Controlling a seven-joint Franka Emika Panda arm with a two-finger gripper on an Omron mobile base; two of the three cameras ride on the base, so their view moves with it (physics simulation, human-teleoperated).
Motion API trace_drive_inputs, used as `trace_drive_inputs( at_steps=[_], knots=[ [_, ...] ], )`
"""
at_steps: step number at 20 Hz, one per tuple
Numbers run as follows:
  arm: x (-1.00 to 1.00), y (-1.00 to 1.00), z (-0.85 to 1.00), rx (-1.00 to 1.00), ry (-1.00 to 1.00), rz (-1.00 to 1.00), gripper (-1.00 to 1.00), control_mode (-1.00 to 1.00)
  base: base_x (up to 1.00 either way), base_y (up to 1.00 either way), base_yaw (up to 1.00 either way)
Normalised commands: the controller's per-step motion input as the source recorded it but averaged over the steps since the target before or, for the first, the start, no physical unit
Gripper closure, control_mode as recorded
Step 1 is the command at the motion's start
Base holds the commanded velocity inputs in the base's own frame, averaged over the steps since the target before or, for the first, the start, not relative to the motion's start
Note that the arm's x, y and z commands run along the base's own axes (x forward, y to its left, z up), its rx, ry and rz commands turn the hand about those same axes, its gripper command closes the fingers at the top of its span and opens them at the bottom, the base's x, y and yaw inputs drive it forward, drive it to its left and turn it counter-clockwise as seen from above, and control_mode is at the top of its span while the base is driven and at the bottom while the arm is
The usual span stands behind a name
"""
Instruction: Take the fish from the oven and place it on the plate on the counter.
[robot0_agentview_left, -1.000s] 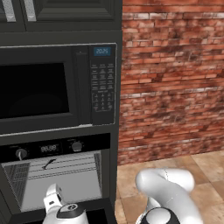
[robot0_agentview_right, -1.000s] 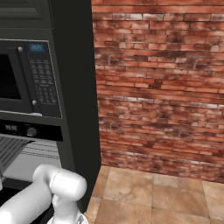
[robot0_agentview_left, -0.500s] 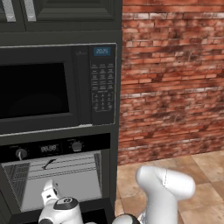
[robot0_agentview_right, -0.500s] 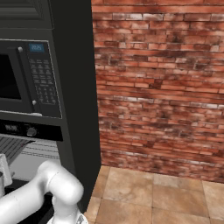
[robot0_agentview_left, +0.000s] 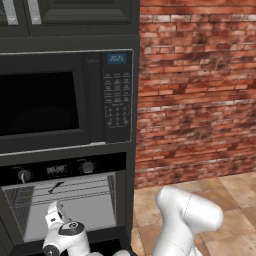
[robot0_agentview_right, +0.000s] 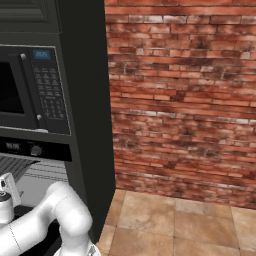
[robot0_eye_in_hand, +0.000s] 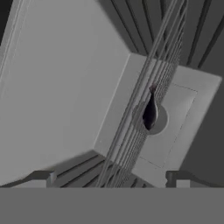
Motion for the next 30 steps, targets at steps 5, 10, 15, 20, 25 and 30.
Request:
trace_drive_inputs(
  at_steps=[5,10,15,20,25,30],
  knots=[
    [0.56,0.27,-0.32,-0.01,-0.11,0.0,-1.0,-1.0,0.0,0.0,0.0],
    [0.45,0.23,-0.55,-0.01,-0.08,0.0,-1.0,-1.0,0.0,0.0,0.0],
    [0.44,0.14,-0.58,-0.01,-0.08,0.0,-1.0,-1.0,0.0,0.0,0.0],
    [0.36,0.04,-0.67,0.0,-0.13,0.0,-1.0,-1.0,0.0,0.0,0.0],
    [0.15,0.09,-0.74,0.0,-0.13,0.0,-1.0,-1.0,0.0,0.0,0.0],
    [0.0,0.02,-0.74,0.0,-0.16,0.0,-1.0,-1.0,0.0,0.0,0.0]
  ],
)
